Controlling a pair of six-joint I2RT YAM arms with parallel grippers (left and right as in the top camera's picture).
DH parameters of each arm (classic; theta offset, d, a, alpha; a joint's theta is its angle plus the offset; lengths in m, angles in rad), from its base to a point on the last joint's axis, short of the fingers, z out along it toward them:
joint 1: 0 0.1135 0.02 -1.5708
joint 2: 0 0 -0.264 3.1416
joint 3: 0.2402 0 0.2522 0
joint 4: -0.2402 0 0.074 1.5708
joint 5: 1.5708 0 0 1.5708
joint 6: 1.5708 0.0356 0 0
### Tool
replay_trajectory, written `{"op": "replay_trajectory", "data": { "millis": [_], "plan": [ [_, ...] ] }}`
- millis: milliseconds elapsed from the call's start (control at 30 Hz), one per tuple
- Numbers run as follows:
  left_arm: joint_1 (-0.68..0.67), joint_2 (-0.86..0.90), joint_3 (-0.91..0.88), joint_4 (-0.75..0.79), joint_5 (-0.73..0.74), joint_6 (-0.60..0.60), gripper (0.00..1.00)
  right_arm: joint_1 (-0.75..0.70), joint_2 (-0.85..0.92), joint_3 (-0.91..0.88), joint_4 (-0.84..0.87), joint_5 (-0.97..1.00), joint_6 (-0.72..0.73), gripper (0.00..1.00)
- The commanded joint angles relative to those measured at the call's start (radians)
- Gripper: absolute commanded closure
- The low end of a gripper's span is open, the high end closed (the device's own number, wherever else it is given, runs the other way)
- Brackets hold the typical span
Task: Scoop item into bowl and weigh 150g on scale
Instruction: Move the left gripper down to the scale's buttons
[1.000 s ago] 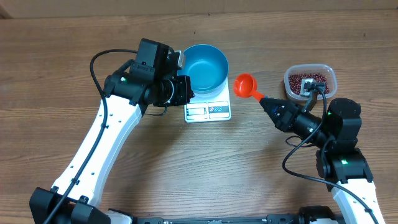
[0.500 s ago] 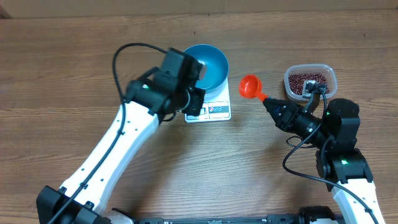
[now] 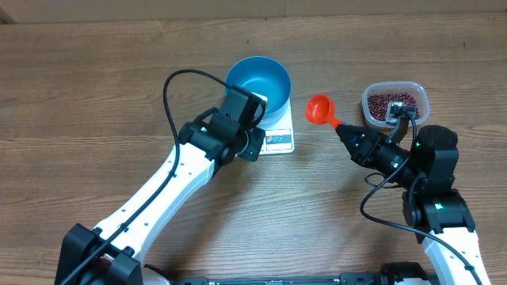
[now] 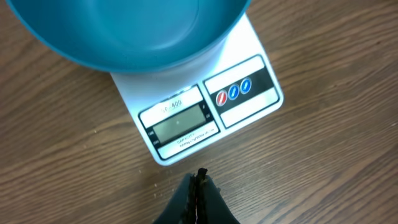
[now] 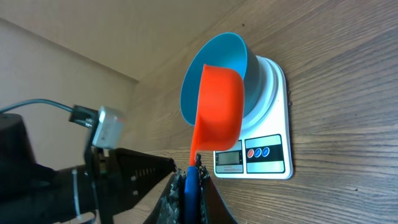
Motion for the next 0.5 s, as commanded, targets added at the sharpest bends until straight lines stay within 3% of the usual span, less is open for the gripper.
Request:
{"op": "replay_trajectory", "data": {
  "millis": [0, 467],
  "plan": [
    [-0.023, -0.022, -0.035, 0.056, -0.012, 0.016, 0.96, -0.004, -0.012, 0.014, 0.003, 0.007, -0.008, 0.96],
    [-0.081, 0.101, -0.056, 0.257, -0.012, 0.016, 0.96, -0.003, -0.012, 0.014, 0.002, 0.013, -0.005, 0.96]
  ]
}}
